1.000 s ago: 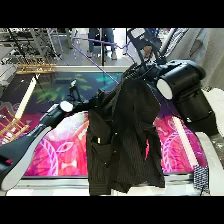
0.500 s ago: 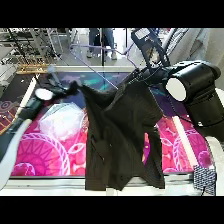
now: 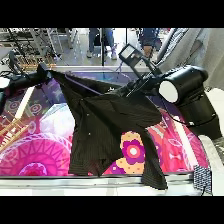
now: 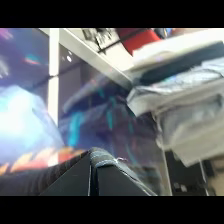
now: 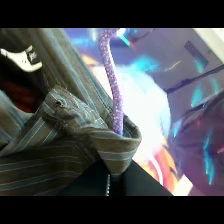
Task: Fold the clothes and pants, and hang the long-sleeved shirts on hangers.
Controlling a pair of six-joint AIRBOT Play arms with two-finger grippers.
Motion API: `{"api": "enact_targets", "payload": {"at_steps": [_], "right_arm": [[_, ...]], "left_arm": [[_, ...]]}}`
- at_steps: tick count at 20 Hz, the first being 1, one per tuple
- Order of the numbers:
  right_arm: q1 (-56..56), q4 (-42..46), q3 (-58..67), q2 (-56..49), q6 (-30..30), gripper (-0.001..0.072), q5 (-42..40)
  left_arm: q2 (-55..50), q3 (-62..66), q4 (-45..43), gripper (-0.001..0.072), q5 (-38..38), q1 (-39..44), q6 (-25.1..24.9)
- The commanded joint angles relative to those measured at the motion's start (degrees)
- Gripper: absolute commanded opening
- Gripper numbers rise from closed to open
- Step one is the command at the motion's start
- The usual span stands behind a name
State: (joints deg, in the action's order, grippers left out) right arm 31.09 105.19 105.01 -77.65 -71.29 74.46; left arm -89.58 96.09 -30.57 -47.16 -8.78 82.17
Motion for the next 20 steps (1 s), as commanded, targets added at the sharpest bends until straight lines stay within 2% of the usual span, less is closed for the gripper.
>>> {"api": "enact_targets", "payload": {"at_steps": [1,4,6,8,9,12,13,15,17,18,19,20], "right_arm": [[0.0,1.2,-2.7,-0.9,3.4,0.003,-0.1],[0.0,4.6,-3.7,-1.9,6.3,0.003,0.5],[0.0,6.2,-3.7,-3.3,12.1,0.003,2.0],[0.0,7.6,-3.7,-5.2,11.8,0.003,4.4],[0.0,8.5,-3.7,-6.3,8.6,0.003,5.4],[0.0,15.5,-3.5,-8.9,-12.3,0.003,5.4],[0.0,16.0,-3.0,-9.0,-16.0,0.003,5.0],[0.0,16.4,0.0,-9.0,-20.0,0.003,4.9],[0.0,16.3,6.0,-9.0,-20.2,0.0031,7.0],[0.0,16.0,9.9,-9.0,-20.1,0.0031,8.9],[0.0,15.0,13.7,-8.9,-19.0,0.0031,10.9],[0.0,13.6,16.4,-8.0,-17.7,0.0031,12.6]], "left_arm": [[0.0,1.1,1.3,0.0022,-7.0,-1.4,0.2],[0.6,1.1,1.4,0.0022,-10.2,-1.3,0.0],[2.1,1.1,3.3,0.0022,-11.9,-1.3,-3.2],[4.6,1.1,6.6,0.0023,-14.4,-1.3,-7.4],[6.4,1.1,6.8,0.0022,-16.5,-1.0,-8.9],[11.3,1.1,6.0,0.0023,-24.2,2.1,-12.2],[12.7,1.1,3.5,0.0023,-26.2,4.7,-12.2],[13.7,0.9,-4.9,0.0024,-27.9,12.1,-12.1],[13.3,-0.8,-15.4,0.0025,-26.3,22.3,-11.9],[12.7,-2.6,-21.2,0.0074,-24.5,27.6,-11.9],[11.9,-4.5,-26.9,0.0285,-22.2,32.6,-10.9],[10.8,-5.5,-32.7,0.0438,-20.0,36.2,-8.5]]}}
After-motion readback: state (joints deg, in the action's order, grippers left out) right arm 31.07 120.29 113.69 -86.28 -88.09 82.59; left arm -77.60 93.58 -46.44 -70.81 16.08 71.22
